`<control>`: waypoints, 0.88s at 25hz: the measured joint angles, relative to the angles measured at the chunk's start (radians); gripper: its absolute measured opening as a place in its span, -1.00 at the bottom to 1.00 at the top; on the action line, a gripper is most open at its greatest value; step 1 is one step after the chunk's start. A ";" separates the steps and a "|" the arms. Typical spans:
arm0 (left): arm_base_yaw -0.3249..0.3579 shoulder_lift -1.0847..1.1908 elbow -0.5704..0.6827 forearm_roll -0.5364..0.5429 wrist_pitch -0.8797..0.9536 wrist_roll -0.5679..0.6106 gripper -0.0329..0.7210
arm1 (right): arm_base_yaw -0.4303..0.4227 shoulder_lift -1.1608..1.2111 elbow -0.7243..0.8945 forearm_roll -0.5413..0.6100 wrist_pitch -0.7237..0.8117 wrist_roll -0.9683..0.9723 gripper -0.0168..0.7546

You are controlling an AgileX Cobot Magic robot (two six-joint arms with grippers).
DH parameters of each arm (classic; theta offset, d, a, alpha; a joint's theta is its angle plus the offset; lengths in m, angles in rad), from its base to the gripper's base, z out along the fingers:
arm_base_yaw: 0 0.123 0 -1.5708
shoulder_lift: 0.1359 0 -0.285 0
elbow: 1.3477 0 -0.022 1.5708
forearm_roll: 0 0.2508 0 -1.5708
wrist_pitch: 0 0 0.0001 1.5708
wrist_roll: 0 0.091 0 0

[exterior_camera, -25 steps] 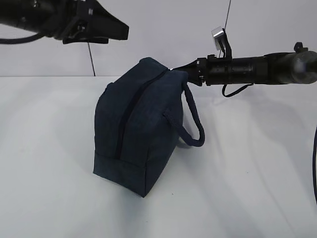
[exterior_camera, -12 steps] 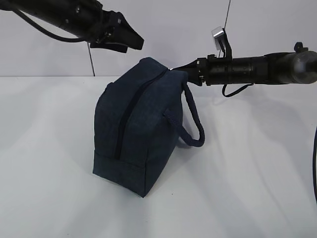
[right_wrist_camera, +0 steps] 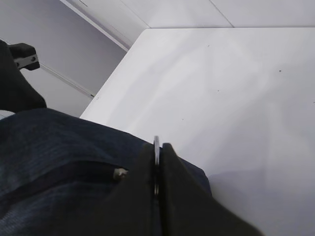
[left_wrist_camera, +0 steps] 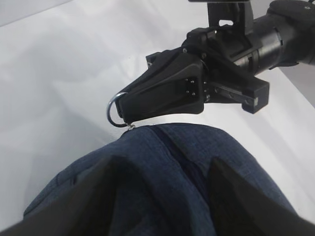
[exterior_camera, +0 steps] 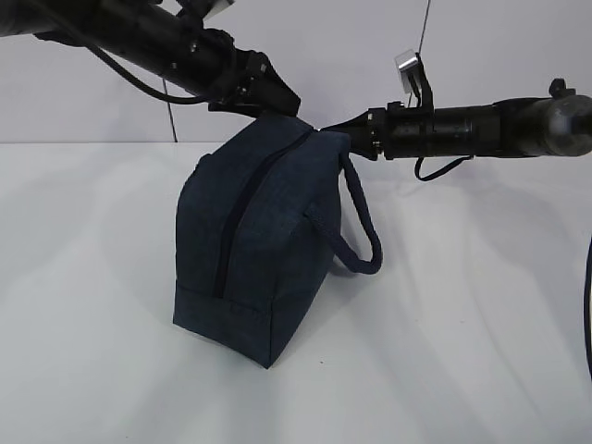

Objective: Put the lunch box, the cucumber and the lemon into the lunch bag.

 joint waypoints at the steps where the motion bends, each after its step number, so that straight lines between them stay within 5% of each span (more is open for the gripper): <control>1: -0.004 0.004 0.000 0.002 -0.002 -0.002 0.21 | 0.000 0.000 0.000 0.000 0.000 0.000 -0.94; 4: -0.008 0.010 -0.002 0.011 -0.017 -0.002 0.09 | 0.000 0.000 0.000 0.000 0.000 0.000 -0.94; 11: -0.012 0.010 -0.002 0.017 -0.033 -0.002 -0.73 | 0.000 0.000 0.000 0.000 0.000 0.000 -0.94; 22: -0.014 0.010 -0.014 0.026 -0.016 -0.004 -0.87 | 0.000 0.000 0.000 0.000 0.000 0.000 -0.94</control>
